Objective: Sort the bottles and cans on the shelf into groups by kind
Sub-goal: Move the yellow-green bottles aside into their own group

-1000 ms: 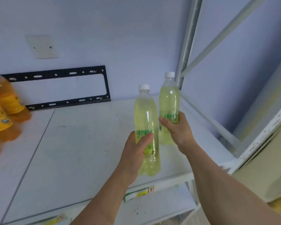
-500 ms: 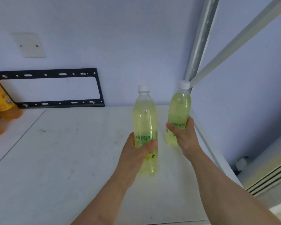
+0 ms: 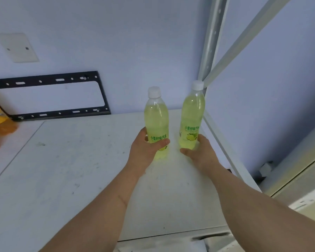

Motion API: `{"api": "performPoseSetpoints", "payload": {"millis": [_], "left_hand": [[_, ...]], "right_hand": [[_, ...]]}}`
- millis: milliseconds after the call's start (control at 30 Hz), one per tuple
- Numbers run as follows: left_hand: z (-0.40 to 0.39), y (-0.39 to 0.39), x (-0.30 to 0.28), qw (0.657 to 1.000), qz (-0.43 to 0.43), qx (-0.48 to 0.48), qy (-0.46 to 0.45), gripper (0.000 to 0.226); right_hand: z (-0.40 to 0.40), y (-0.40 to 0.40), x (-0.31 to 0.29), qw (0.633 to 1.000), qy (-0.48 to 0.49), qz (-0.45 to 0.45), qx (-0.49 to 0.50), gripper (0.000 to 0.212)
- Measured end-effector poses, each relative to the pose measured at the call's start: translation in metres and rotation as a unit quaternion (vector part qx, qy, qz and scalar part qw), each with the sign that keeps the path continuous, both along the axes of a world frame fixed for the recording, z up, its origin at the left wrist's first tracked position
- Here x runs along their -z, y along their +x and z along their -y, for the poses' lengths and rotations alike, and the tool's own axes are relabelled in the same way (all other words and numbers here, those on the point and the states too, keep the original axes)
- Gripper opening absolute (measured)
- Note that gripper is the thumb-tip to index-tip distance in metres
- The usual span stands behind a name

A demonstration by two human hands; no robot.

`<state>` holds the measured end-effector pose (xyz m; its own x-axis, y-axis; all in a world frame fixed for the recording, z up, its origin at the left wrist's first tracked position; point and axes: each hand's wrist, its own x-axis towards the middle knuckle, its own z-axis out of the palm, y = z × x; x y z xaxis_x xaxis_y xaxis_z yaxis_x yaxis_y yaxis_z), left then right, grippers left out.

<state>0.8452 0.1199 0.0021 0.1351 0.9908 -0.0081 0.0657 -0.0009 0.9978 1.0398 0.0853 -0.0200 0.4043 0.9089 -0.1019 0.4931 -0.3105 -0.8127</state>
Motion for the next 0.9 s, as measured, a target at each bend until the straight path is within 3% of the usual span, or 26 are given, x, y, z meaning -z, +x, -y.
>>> {"api": "performPoseSetpoints", "payload": {"millis": [100,167,233,367,600,700,767,800,900], "left_hand": [[-0.012,0.0,0.005,1.0,-0.014,0.012,0.003,0.061],[-0.019,0.002,0.006,0.999,-0.021,0.027,0.006,0.072],[-0.025,0.006,0.005,0.998,-0.035,0.048,0.013,0.08],[-0.034,0.016,0.003,0.995,-0.054,0.078,0.025,0.08],[-0.039,0.018,0.005,0.994,-0.082,0.076,0.019,0.075],[-0.028,0.014,0.003,0.988,-0.14,0.066,0.016,0.077],[-0.008,-0.001,0.002,0.958,-0.281,0.033,0.04,0.077],[0.007,-0.013,0.002,0.923,-0.377,0.018,0.078,0.069],[0.054,-0.057,0.003,0.766,-0.599,0.003,0.231,0.043]], "right_hand": [[0.017,-0.009,-0.005,0.975,-0.098,0.197,0.017,0.049],[0.029,-0.015,-0.007,0.948,-0.111,0.3,-0.007,0.031],[0.04,-0.021,-0.005,0.922,-0.114,0.365,-0.055,0.029],[0.052,-0.028,-0.004,0.905,-0.115,0.392,-0.121,0.032],[0.065,-0.03,-0.008,0.903,-0.11,0.385,-0.154,0.037],[0.073,-0.033,-0.013,0.9,-0.099,0.389,-0.169,0.04],[0.08,-0.04,-0.018,0.892,-0.091,0.403,-0.181,0.04],[0.084,-0.044,-0.021,0.886,-0.086,0.415,-0.188,0.04],[0.099,-0.064,-0.027,0.862,-0.065,0.454,-0.215,0.036]]}}
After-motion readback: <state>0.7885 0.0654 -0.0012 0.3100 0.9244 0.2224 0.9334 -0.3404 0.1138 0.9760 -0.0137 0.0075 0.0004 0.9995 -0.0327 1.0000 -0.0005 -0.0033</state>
